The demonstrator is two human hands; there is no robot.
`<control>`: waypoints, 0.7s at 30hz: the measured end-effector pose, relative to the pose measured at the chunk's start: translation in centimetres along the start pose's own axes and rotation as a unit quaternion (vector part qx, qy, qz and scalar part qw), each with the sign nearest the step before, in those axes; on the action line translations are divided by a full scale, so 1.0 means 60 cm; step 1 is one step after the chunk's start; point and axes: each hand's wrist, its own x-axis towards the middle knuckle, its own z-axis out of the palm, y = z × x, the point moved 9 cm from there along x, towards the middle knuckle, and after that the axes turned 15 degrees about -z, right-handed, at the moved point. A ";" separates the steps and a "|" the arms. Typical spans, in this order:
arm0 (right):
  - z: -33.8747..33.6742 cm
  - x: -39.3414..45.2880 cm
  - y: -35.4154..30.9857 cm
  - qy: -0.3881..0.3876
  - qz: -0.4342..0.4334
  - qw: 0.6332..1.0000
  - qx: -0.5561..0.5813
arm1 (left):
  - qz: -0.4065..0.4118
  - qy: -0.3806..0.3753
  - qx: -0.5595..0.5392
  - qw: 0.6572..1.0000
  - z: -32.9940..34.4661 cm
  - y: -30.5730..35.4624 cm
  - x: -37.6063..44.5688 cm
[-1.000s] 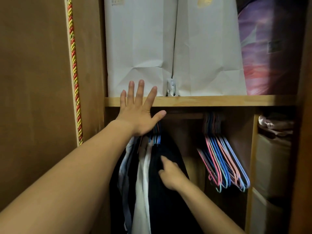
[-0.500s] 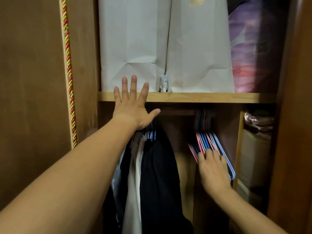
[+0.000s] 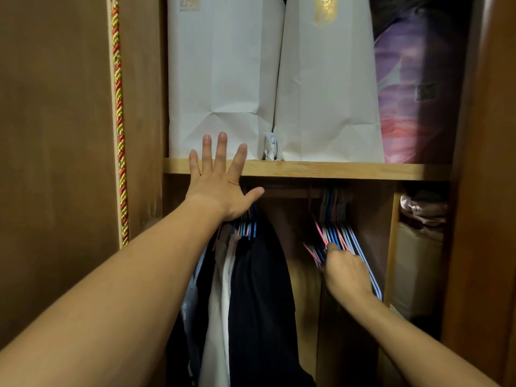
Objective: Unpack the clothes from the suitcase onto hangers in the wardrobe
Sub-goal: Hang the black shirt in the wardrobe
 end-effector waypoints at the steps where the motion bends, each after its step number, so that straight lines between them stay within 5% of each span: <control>1: -0.006 0.005 -0.006 0.009 0.000 1.000 0.002 | 0.002 0.000 0.000 1.000 0.000 0.000 0.000; 11: -0.024 -0.105 -0.078 0.056 -0.041 0.997 0.021 | -0.013 0.021 0.006 1.000 -0.010 0.003 -0.004; 15: 0.011 -0.245 -0.069 0.029 -0.033 0.999 0.017 | -0.042 0.087 -0.122 0.988 0.006 0.047 -0.081; 18: 0.056 -0.405 -0.043 0.055 -0.024 0.997 0.045 | -0.045 0.066 -0.338 0.938 0.098 0.129 -0.264; 21: 0.099 -0.616 -0.024 0.027 0.002 0.997 0.068 | -0.147 -0.112 -0.488 0.853 0.270 0.183 -0.502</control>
